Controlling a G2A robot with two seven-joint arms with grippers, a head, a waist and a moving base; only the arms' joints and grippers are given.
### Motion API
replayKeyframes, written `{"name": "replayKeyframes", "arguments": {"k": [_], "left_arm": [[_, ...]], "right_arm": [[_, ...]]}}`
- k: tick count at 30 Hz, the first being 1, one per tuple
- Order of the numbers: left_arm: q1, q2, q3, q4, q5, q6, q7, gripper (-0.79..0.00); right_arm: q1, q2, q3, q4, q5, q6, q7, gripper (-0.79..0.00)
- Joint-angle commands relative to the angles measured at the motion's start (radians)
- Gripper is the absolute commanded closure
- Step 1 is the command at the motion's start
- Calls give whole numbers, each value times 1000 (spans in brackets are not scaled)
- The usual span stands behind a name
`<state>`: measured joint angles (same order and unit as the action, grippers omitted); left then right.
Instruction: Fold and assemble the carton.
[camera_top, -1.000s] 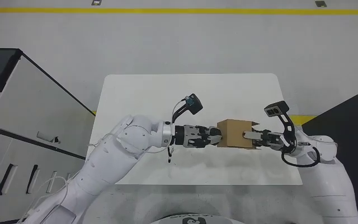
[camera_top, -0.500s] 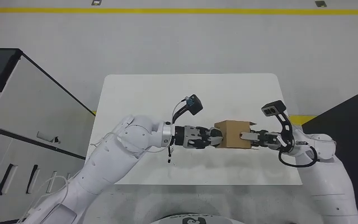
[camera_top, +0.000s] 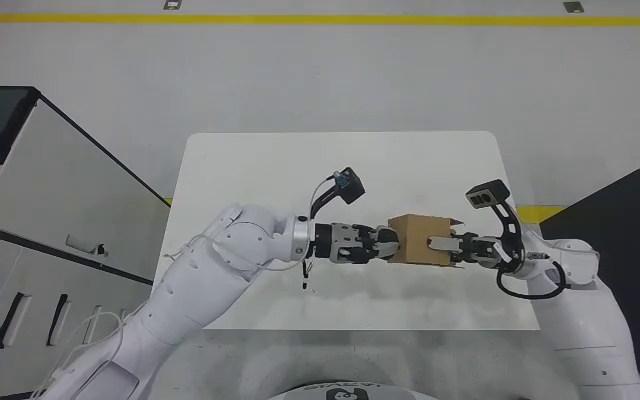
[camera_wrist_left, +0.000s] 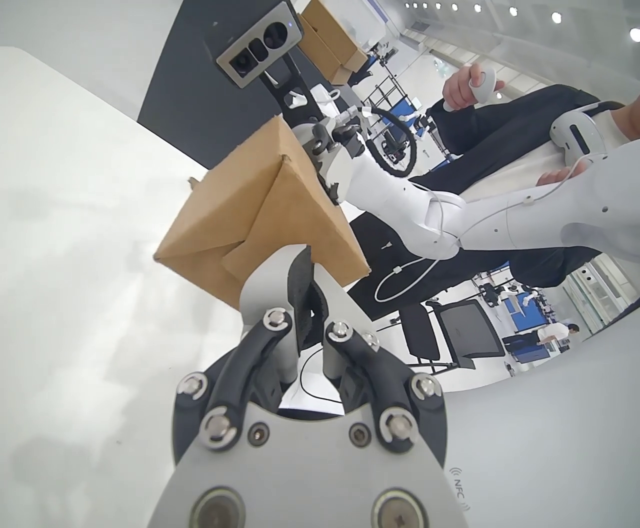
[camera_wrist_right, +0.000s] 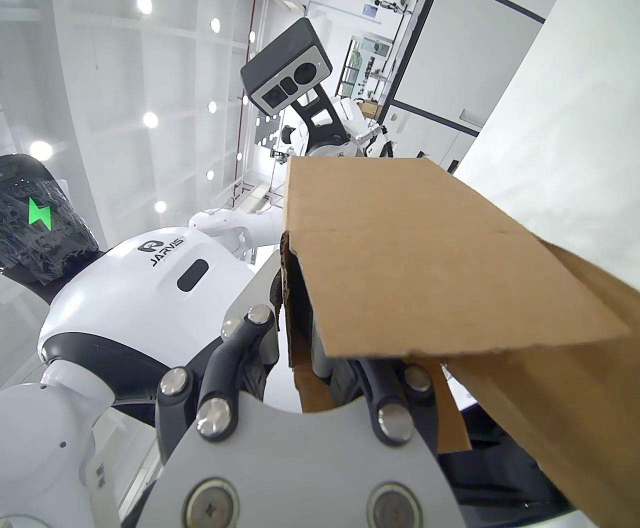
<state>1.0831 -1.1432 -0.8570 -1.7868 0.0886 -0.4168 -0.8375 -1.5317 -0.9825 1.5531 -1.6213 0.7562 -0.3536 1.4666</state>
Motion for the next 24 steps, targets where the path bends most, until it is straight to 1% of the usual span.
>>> {"name": "replayKeyframes", "arguments": {"k": [1,12,17,24], "left_arm": [[6,2,-7,-4,13,6,8,0],[30,8,-34,-24,70,44,42,0],[39,10,-43,-31,77,46,48,0],[28,5,-19,-22,61,32,36,0]], "right_arm": [[0,1,0,0,2,0,0,0],[0,6,-6,-5,9,-1,-1,0],[1,8,-9,-3,12,-1,-1,0],[13,9,-28,-3,7,-2,-2,0]]}}
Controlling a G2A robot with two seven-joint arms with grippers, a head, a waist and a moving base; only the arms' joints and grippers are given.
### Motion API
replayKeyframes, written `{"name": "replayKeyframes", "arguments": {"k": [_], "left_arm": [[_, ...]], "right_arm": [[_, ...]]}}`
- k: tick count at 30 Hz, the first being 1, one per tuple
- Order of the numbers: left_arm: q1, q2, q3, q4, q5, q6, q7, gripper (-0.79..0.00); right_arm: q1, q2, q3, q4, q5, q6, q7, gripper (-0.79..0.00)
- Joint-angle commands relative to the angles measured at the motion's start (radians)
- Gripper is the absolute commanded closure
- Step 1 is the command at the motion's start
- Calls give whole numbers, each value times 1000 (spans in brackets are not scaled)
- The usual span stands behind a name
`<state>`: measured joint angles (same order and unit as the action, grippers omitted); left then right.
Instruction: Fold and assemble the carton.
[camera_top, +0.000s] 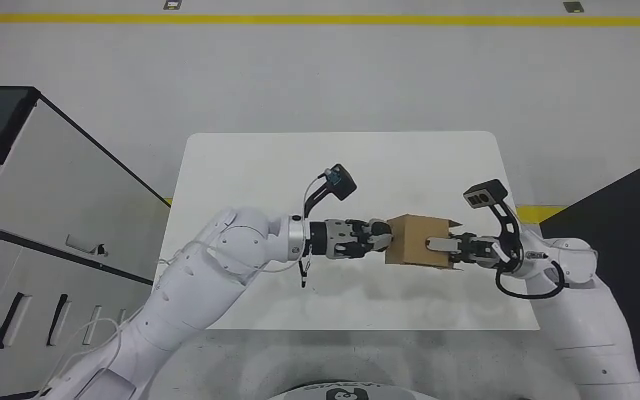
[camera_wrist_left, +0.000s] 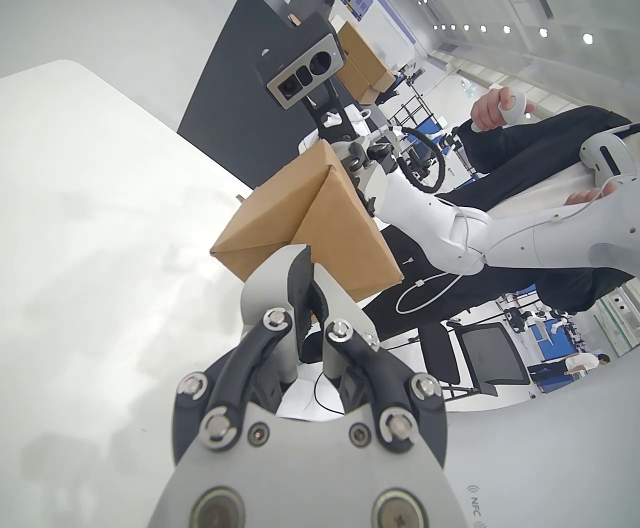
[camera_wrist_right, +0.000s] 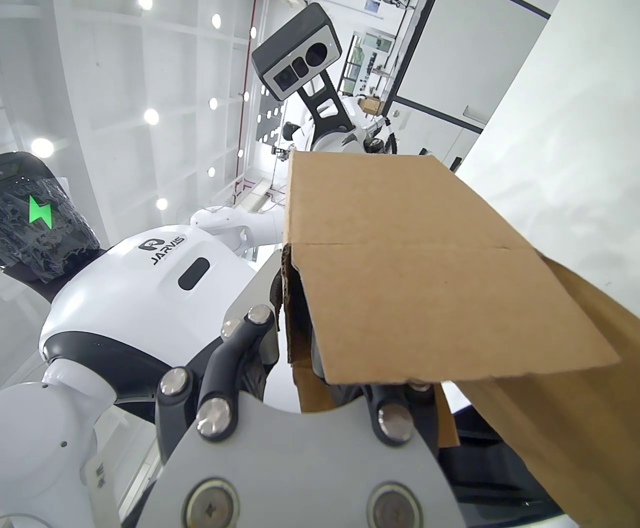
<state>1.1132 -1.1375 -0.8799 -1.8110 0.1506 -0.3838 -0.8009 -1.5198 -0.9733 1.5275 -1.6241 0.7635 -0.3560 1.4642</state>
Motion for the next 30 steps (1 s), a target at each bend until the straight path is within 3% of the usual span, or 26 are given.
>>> {"name": "replayKeyframes", "arguments": {"k": [1,16,30], "left_arm": [[-6,-2,8,4,-2,-2,-1,0],[-43,-18,51,38,-24,-15,0,0],[-28,-14,34,23,-14,-6,-4,0]], "right_arm": [[4,0,-6,-1,0,-1,-1,0],[20,3,-35,13,1,-4,-4,0],[16,7,-29,28,14,-16,-16,0]]}}
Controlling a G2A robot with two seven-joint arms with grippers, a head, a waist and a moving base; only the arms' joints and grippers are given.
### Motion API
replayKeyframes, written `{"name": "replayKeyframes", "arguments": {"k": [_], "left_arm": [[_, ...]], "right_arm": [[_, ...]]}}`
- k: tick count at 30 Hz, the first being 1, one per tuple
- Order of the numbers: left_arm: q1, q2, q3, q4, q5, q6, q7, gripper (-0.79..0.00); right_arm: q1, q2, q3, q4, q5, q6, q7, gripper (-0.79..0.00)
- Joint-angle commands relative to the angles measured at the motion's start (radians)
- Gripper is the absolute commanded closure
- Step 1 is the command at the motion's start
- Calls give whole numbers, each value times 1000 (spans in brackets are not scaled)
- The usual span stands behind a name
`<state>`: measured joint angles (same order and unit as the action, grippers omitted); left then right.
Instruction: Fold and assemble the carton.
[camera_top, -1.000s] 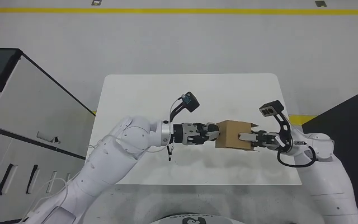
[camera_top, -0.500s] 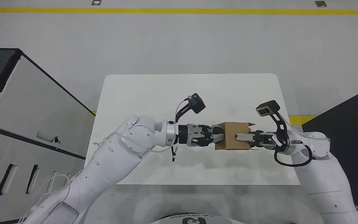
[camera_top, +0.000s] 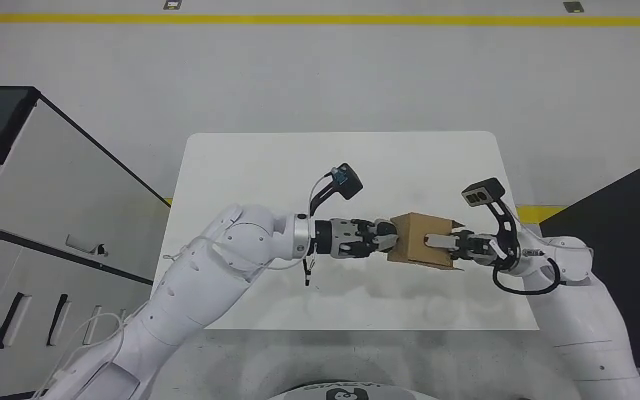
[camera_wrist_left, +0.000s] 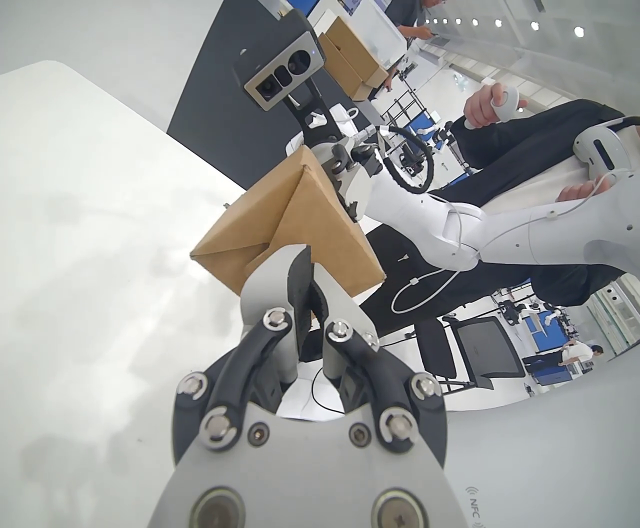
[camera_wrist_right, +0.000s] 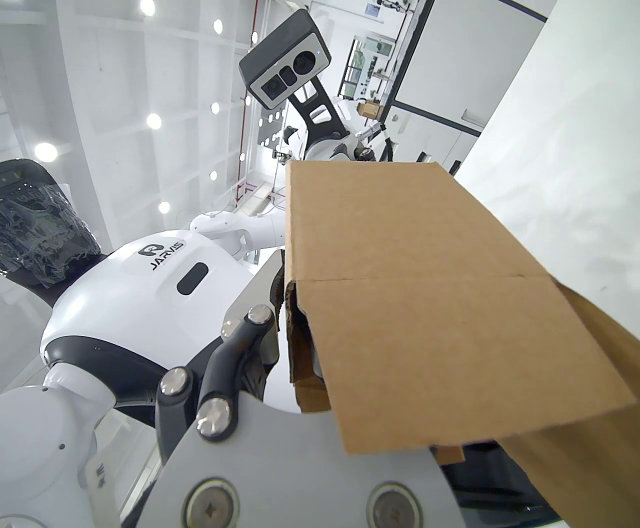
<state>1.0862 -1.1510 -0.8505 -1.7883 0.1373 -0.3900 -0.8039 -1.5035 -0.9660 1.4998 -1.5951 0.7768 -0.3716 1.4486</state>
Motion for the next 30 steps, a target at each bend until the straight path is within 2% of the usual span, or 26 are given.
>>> {"name": "replayKeyframes", "arguments": {"k": [1,21,30], "left_arm": [[-3,-2,9,1,-1,0,-1,0],[-11,-15,45,3,-13,1,2,0],[10,-3,-5,-18,3,8,4,0]], "right_arm": [[-1,0,-4,-3,1,-1,-1,0],[-17,1,-19,-19,11,-6,-6,0],[-27,4,-4,-18,11,-11,-11,0]]}}
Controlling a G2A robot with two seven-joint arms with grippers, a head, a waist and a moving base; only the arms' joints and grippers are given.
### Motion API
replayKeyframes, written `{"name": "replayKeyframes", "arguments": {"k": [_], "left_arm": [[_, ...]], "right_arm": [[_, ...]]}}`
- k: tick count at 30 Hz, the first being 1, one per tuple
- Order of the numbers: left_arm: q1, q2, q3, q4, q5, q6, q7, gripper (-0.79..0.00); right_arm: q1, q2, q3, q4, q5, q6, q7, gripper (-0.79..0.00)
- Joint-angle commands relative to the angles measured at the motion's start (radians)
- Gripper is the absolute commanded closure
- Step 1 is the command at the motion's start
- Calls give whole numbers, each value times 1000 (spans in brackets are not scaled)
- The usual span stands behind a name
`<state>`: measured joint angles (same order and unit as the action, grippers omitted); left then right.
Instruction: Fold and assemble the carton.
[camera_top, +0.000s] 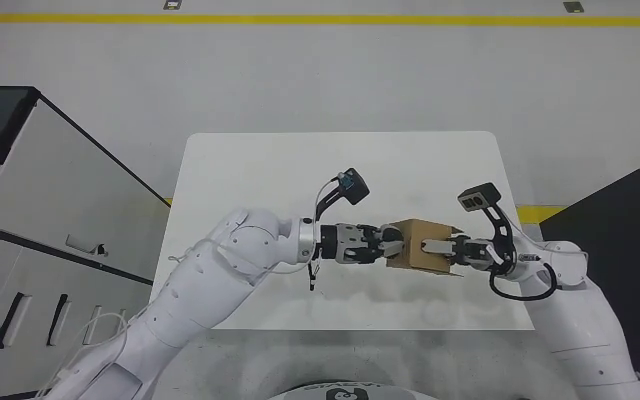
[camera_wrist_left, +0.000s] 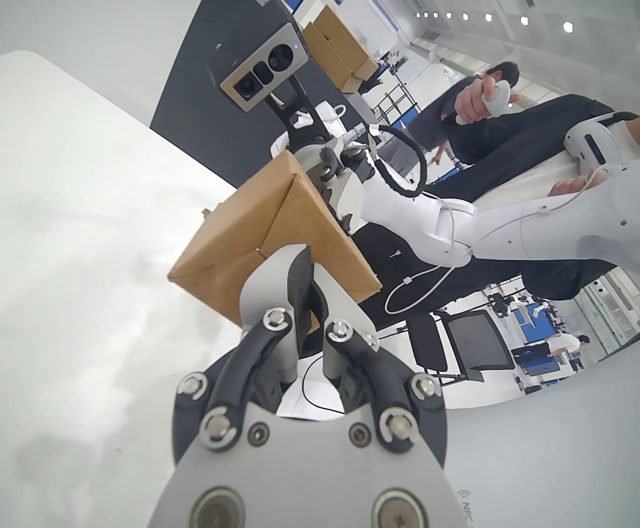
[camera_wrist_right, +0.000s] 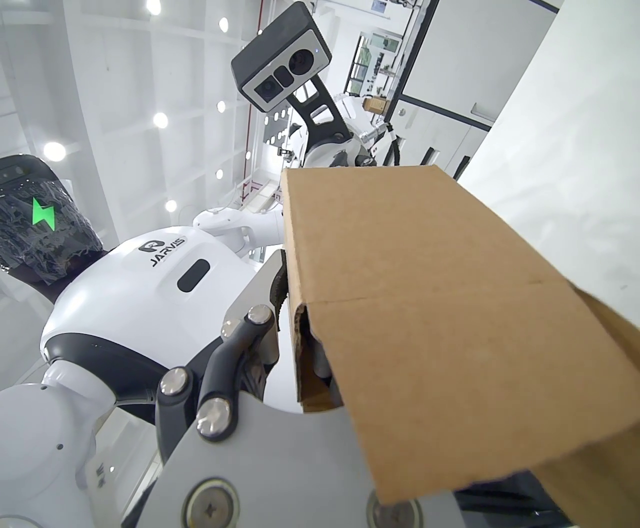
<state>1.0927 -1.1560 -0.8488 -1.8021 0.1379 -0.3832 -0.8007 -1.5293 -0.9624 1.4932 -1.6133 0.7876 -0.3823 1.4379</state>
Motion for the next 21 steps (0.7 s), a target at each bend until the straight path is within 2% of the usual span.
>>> {"name": "replayKeyframes", "arguments": {"k": [1,15,16,18,21], "left_arm": [[8,4,-16,-9,8,3,1,0],[69,29,-106,-66,32,4,-13,0],[72,30,-108,-68,27,1,-15,-292],[76,32,-113,-70,22,-3,-23,-785],[79,36,-123,-71,25,-28,-30,-785]], "right_arm": [[-3,1,7,1,0,0,0,0],[-8,8,43,8,5,8,8,0],[-8,8,44,7,4,7,7,0],[-9,8,45,6,4,6,6,0],[-11,8,46,7,7,5,5,0]]}}
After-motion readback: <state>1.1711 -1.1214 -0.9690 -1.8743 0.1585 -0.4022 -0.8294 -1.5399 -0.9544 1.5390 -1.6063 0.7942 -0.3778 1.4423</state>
